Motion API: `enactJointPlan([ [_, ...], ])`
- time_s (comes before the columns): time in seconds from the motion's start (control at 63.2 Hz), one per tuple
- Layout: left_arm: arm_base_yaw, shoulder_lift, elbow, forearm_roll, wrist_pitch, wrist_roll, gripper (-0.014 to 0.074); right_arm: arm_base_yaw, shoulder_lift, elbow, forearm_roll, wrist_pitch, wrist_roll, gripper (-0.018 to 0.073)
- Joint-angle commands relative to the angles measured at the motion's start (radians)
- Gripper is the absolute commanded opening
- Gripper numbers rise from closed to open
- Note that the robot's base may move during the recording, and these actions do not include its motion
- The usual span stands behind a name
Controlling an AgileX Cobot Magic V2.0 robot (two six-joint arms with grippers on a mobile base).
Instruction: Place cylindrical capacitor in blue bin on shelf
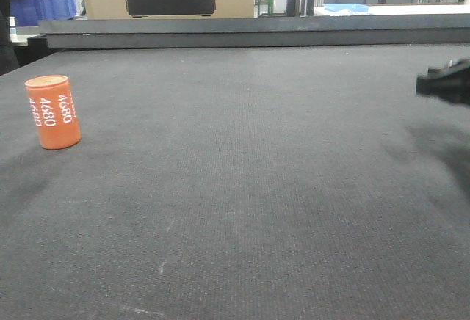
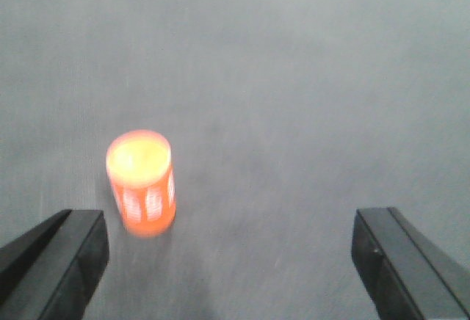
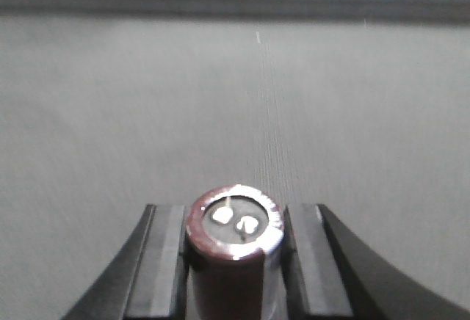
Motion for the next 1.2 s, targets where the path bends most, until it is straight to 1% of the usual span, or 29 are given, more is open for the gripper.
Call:
enactJointPlan([
  [0.0, -0.006, 0.046, 0.046, -0.007, -0.096, -0.004, 0.0566, -0.002, -0.072, -0.004, -0.021, 0.03, -0.007, -0.0154],
  [0.158, -0.006, 0.175, 0.113, -0.009, -0.33, -0.004, 0.0566, -0.002, -0.13, -0.004, -0.057, 0.083, -0.007, -0.0154],
  [0.237, -0.006, 0.236, 0.126, -0.011, -0.423, -0.004, 0.0566, -0.002, -0.136, -0.004, -0.061, 0.087, -0.007, -0.0154],
  [0.364, -0.006, 0.366, 0.133, -0.058, -0.617, -0.004, 0.0566, -0.002, -0.136, -0.004, -0.071, 0.095, -0.007, -0.0154],
  [0.538, -0.006, 0.526, 0.133, -0.086, -0.815, -0.004, 0.0566, -0.002, -0.136, -0.004, -0.093, 0.109, -0.007, -0.0154],
  [0.696, -0.006, 0.611, 0.133, -0.114, -0.917, -0.004, 0.0571, -0.002, -0.136, -0.004, -0.093, 0.109, -0.007, -0.0154],
  [0.744, -0.006, 0.633, 0.133, -0.114, -0.971, -0.004, 0.0571, -0.002, -0.136, -0.004, -0.093, 0.109, -0.007, -0.0154],
  [0.807, -0.006, 0.653, 0.13, -0.114, -1.01, -0.004, 0.0571, -0.002, -0.136, -0.004, -0.093, 0.109, -0.007, -0.0154],
  [1.186, -0.006, 0.772, 0.011, -0.12, -1.011, -0.004, 0.0571, -0.002, -0.136, -0.004, -0.093, 0.109, -0.007, -0.0154],
])
